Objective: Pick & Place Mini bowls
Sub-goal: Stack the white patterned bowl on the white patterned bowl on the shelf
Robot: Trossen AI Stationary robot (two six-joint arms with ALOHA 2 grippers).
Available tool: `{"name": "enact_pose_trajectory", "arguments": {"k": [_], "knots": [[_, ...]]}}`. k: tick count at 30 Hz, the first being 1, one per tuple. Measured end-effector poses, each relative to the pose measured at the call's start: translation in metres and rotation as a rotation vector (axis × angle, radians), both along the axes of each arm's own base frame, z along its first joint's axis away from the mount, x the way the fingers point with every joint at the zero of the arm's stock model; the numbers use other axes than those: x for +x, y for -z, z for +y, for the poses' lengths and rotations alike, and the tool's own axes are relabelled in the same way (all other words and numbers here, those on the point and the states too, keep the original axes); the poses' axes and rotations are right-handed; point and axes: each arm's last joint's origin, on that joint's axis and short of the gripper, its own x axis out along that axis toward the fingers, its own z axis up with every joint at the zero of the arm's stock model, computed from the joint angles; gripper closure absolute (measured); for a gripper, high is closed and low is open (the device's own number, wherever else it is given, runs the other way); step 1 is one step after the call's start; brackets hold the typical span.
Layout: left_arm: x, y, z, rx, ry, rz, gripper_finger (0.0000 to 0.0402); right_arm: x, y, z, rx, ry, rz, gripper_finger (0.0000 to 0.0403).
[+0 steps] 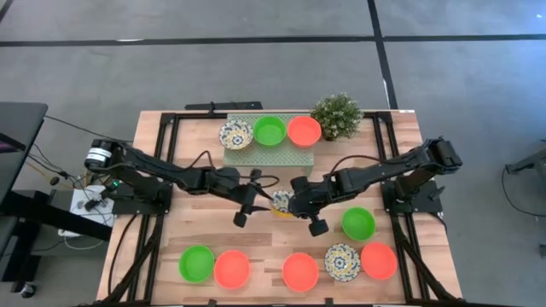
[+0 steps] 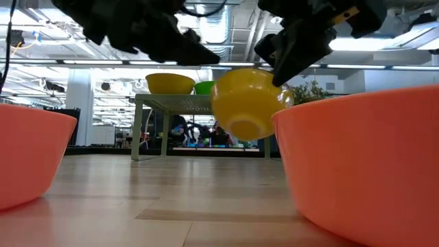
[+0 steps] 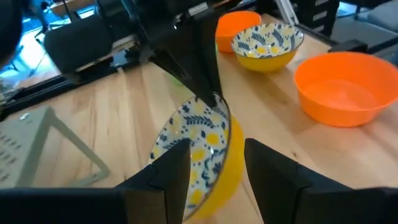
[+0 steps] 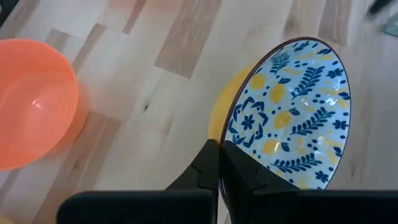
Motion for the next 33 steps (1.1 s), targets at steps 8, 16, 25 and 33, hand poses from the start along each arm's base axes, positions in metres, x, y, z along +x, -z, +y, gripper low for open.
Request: {"name": "enact_pose_trajectory", "arguments": {"k": [8, 16, 25, 33], "knots": [[0.009, 0.016, -0.002, 0.008, 0.028, 0.051, 0.0248, 0.008, -0.001, -0.011, 0.012, -0.007, -0.028, 0.0403], [0.008, 0.018, 0.000, 0.017, 0.031, 0.058, 0.0272, 0.010, -0.004, -0.013, 0.035, -0.031, -0.061, 0.0401], [0.006, 0.015, -0.001, 0.030, 0.057, 0.052, 0.0361, 0.012, -0.006, -0.013, 0.044, -0.038, -0.088, 0.0381], [0.006, 0.015, -0.001, 0.041, 0.032, 0.050, 0.0387, 0.017, -0.010, -0.014, 0.013, -0.001, -0.149, 0.0325]]}}
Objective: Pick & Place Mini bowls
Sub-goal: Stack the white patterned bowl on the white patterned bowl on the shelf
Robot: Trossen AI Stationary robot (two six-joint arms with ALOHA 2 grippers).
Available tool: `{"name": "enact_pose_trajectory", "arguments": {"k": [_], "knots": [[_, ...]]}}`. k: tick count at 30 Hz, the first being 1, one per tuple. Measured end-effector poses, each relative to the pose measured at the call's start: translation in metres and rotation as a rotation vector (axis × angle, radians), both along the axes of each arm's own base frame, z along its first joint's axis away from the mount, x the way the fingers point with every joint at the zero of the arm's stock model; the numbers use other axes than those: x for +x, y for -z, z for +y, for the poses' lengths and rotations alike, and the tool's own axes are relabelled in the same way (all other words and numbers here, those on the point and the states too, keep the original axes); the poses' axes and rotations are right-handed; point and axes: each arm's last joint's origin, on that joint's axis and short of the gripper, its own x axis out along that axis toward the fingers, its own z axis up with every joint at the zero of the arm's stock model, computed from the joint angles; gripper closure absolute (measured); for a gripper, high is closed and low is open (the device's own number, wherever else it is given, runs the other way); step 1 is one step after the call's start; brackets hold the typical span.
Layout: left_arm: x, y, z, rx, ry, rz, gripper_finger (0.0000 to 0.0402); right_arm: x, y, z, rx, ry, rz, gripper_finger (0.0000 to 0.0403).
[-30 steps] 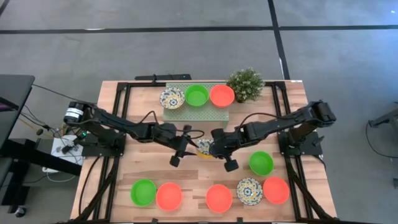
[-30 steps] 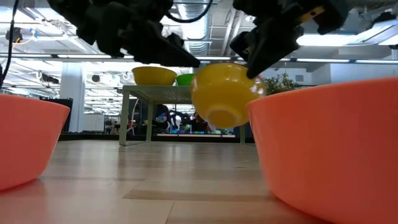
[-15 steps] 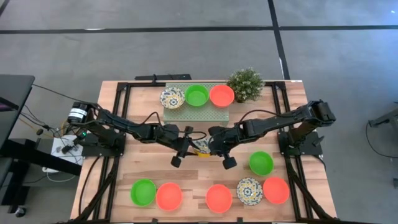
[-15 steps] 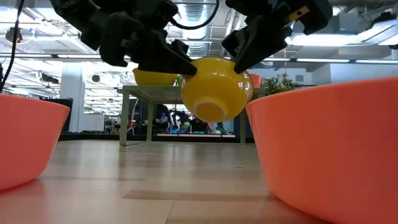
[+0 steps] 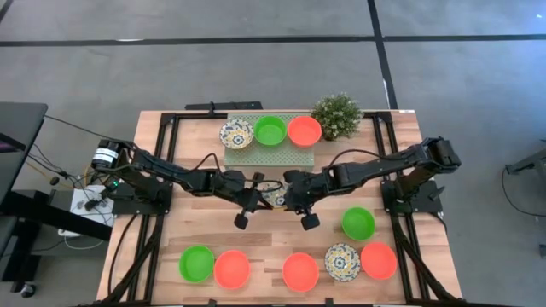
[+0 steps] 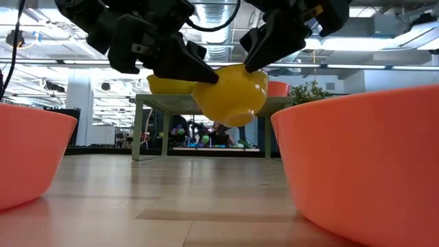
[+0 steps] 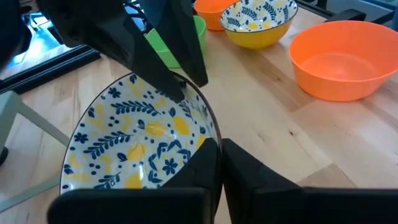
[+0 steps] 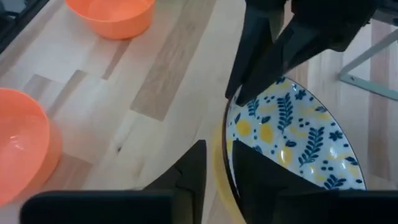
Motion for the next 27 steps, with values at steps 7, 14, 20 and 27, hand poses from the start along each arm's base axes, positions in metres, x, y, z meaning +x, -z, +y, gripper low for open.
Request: {"name": "enact_pose_trajectory", "arguments": {"k": [7, 14, 20, 27], "knots": [[-0.004, -0.001, -0.017, -0.022, 0.046, 0.011, 0.0390, -0.004, -0.014, 0.008, -0.002, -0.023, 0.015, 0.0298], [-0.034, -0.034, -0.029, -0.031, 0.024, 0.042, 0.0388, -0.014, -0.030, 0.023, 0.025, -0.022, 0.076, 0.0295], [-0.088, -0.079, -0.037, 0.029, -0.090, -0.005, 0.0385, -0.017, -0.017, 0.028, 0.051, 0.027, 0.162, 0.0295], [-0.134, -0.114, -0.015, 0.221, -0.325, -0.153, 0.0390, -0.010, -0.007, 0.029, 0.039, 0.040, 0.179, 0.0295]]}}
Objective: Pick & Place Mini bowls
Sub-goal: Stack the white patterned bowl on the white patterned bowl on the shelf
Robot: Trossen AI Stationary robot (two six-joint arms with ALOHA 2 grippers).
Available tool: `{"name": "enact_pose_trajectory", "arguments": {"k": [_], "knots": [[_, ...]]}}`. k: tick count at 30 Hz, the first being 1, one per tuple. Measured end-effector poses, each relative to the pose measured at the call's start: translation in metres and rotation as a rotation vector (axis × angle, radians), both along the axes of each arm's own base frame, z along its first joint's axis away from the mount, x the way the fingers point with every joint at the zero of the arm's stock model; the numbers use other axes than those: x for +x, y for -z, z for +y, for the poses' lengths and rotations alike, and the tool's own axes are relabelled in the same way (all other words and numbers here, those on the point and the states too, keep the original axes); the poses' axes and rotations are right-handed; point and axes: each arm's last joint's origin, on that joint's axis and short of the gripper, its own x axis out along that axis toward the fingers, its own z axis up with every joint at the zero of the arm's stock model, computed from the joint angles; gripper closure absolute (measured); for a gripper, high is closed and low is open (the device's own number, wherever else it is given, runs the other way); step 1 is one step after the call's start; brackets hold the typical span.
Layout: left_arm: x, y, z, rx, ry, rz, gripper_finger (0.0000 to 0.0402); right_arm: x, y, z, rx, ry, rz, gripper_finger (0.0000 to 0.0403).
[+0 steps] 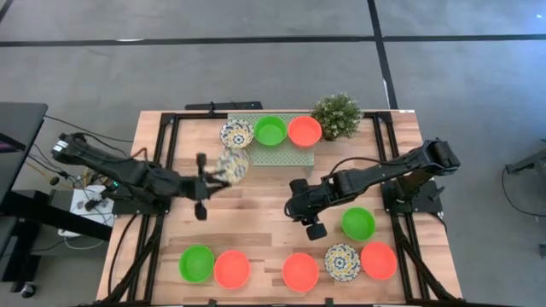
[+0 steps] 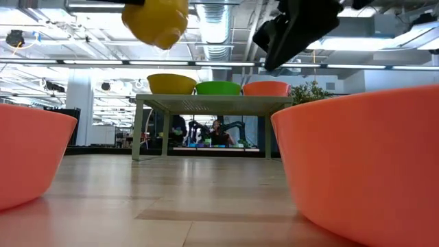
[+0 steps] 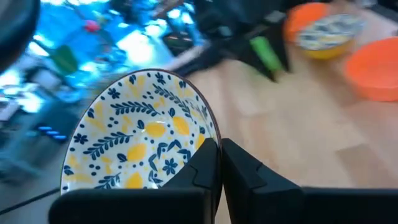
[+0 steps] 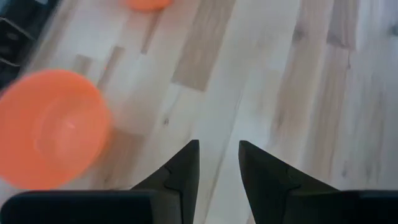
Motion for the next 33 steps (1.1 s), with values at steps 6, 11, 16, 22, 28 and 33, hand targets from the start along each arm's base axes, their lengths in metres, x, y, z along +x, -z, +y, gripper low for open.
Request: {"name": "enact_pose_trajectory", "arguments": {"k": [6, 11, 16, 22, 28, 33], "knots": [[-0.009, -0.009, 0.024, 0.101, -0.108, -0.026, 0.0390, 0.005, 0.003, -0.003, 0.004, 0.013, -0.014, 0.0295], [-0.001, -0.005, 0.044, 0.153, -0.217, 0.021, 0.0387, 0.006, 0.003, -0.008, 0.000, 0.020, -0.015, 0.0295], [0.012, -0.006, 0.064, 0.152, -0.266, 0.076, 0.0390, 0.006, 0.003, -0.008, -0.001, 0.021, -0.013, 0.0295], [0.035, -0.007, 0.086, 0.087, -0.225, 0.135, 0.0390, 0.007, 0.003, -0.010, -0.001, 0.025, -0.014, 0.0295], [0.046, 0.007, 0.101, 0.075, -0.272, 0.258, 0.0389, 0.006, 0.003, -0.010, -0.002, 0.026, -0.010, 0.0295], [0.047, 0.010, 0.104, 0.066, -0.286, 0.282, 0.0388, 0.006, 0.003, -0.010, -0.002, 0.025, -0.010, 0.0295]]}}
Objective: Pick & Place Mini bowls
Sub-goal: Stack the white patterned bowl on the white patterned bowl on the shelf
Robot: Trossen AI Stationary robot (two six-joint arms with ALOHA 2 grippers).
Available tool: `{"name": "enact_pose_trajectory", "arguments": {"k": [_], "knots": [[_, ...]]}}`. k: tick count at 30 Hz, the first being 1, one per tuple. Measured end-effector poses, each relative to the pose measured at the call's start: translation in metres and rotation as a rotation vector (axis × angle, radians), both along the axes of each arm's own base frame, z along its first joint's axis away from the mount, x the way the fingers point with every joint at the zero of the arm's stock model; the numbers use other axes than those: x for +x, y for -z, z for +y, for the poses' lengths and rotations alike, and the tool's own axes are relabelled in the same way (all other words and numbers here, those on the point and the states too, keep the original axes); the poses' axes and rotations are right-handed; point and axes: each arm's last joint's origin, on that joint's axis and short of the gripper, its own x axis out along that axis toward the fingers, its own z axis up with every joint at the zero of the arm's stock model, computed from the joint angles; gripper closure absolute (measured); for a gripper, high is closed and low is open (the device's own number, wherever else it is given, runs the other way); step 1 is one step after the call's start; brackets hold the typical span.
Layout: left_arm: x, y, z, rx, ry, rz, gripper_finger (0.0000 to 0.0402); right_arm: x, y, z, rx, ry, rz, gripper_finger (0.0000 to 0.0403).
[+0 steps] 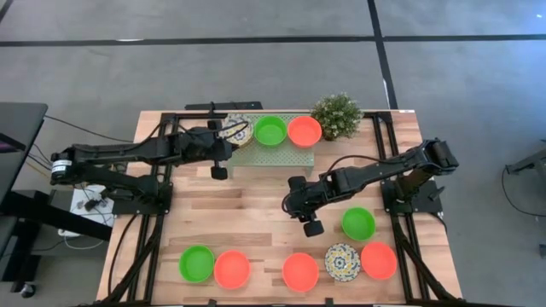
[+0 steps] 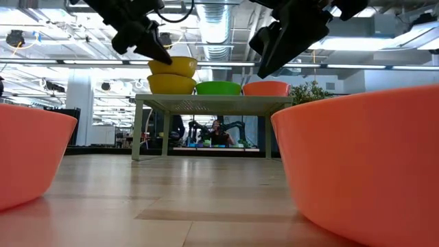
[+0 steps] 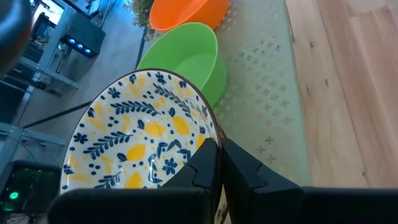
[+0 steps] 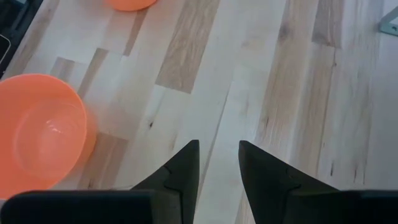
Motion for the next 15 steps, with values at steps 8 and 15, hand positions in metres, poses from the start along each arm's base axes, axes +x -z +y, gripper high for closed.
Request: {"name": "enact_pose_trajectory", "arguments": {"k": [8, 15], "knots": [[-0.0036, 0.0007, -0.0008, -0.013, -0.005, 0.021, 0.0386, 0.0001, -0.0001, 0.0000, -0.001, -0.002, -0.002, 0.0295], [-0.0056, 0.0007, 0.0085, -0.020, -0.040, 0.019, 0.0385, 0.0002, -0.0002, 0.0000, 0.000, -0.002, -0.003, 0.0295]]}}
